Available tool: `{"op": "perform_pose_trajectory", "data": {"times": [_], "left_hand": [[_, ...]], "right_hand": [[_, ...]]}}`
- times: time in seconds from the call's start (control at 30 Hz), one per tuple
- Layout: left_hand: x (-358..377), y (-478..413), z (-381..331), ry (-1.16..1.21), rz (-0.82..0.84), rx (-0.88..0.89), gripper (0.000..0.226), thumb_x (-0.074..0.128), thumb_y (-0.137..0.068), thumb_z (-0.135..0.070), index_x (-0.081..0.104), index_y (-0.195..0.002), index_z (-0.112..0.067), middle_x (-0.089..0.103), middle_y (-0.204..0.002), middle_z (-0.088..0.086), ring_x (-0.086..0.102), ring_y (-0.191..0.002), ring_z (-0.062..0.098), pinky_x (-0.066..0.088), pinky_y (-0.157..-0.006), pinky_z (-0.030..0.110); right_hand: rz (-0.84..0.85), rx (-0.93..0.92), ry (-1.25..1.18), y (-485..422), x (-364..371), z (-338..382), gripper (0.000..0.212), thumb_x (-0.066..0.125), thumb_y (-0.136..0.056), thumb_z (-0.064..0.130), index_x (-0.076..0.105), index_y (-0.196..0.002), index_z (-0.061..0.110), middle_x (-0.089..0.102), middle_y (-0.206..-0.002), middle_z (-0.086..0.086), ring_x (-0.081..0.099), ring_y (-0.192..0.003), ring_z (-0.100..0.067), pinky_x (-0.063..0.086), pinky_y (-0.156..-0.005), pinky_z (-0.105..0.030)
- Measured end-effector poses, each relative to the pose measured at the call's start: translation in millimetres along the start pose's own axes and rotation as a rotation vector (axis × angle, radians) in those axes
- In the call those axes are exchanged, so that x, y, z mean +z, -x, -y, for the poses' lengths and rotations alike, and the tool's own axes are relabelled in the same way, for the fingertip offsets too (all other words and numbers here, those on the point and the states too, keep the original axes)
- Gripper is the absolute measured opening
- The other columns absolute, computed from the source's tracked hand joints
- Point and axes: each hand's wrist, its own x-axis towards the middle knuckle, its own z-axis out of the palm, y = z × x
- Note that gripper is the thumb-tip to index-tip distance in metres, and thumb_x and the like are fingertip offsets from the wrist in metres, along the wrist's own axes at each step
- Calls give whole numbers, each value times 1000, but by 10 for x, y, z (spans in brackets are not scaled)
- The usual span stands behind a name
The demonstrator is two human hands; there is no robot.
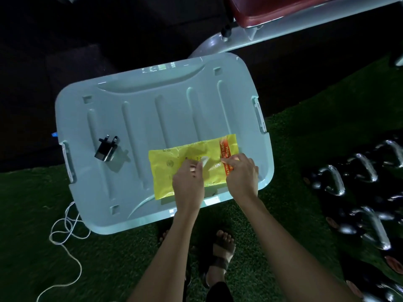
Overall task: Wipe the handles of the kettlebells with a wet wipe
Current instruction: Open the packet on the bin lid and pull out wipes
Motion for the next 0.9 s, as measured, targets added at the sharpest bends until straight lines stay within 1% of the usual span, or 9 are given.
{"op": "perform_pose_trajectory", "data": {"times": [0.07, 0.13, 0.27, 0.33, 0.43, 0.53, 0.63, 0.77, 0.9], "left_hand": [[-116, 21, -10, 215, -140, -183, 13, 66, -98, -37, 63, -88, -32, 74, -85, -6, 71, -80, 5, 57, -67, 22], [-248, 7, 34, 382, -289, -359, 7, 65, -99, -28, 64, -93, -27, 72, -89, -2, 73, -81, 13, 61, -68, 31], [-461, -29, 86, 800, -462, -689, 13, 67, -100, -24, 66, -105, -12, 67, -86, -2, 66, -63, 7, 58, -60, 23], [-508, -20, 112, 872, -465, -716, 17, 66, -100, -24, 65, -108, -9, 68, -86, 0, 67, -60, 5, 57, -60, 21], [-524, -14, 149, 918, -468, -726, 26, 67, -100, -25, 66, -115, -4, 70, -89, 2, 70, -74, 12, 60, -64, 21], [-534, 1, 154, 925, -431, -739, 23, 66, -100, -25, 65, -114, -7, 71, -86, 2, 69, -70, 12, 59, -63, 20], [-553, 17, 139, 934, -376, -752, 18, 66, -100, -26, 64, -107, -10, 69, -84, 3, 68, -68, 14, 60, -64, 21], [-572, -38, 128, 944, -352, -780, 17, 66, -100, -24, 64, -107, -9, 69, -86, 5, 69, -77, 18, 61, -65, 21], [-594, -107, 103, 946, -303, -788, 14, 65, -101, -22, 64, -106, -10, 72, -85, 3, 71, -72, 13, 62, -69, 24]], "right_hand": [[5, 6, -6, 0, -5, 12, 59, 54, -81, -11, 77, -117, 29, 64, -120, 5, 54, -107, -20, 28, -88, -29], [6, 5, -10, 23, 12, 23, 54, 55, -82, -8, 76, -117, 29, 63, -122, 5, 56, -109, -20, 30, -91, -31], [-154, -16, -83, 105, 54, 121, 33, 66, -86, 6, 75, -108, 29, 69, -107, 5, 65, -95, -19, 37, -90, -35], [-226, -102, -181, 159, 90, 219, 23, 69, -87, 10, 76, -102, 26, 70, -93, 7, 66, -79, -17, 47, -83, -36], [-56, -208, -240, 261, 192, 393, 14, 72, -89, 19, 79, -99, 26, 69, -86, 7, 64, -72, -17, 54, -80, -43], [47, -211, -152, 311, 318, 534, 17, 68, -95, 23, 79, -107, 27, 70, -91, 2, 66, -74, -26, 53, -80, -41], [6, -198, -70, 277, 404, 614, 20, 65, -96, 20, 77, -111, 27, 64, -90, -4, 63, -68, -36, 51, -65, -39], [-105, -271, 44, 215, 460, 606, 13, 77, -87, 18, 78, -99, 23, 59, -76, -4, 57, -47, -34, 51, -44, -34], [-145, -315, 17, 191, 511, 513, 3, 79, -87, 17, 76, -89, 16, 59, -75, -4, 55, -46, -33, 52, -41, -38]]}}
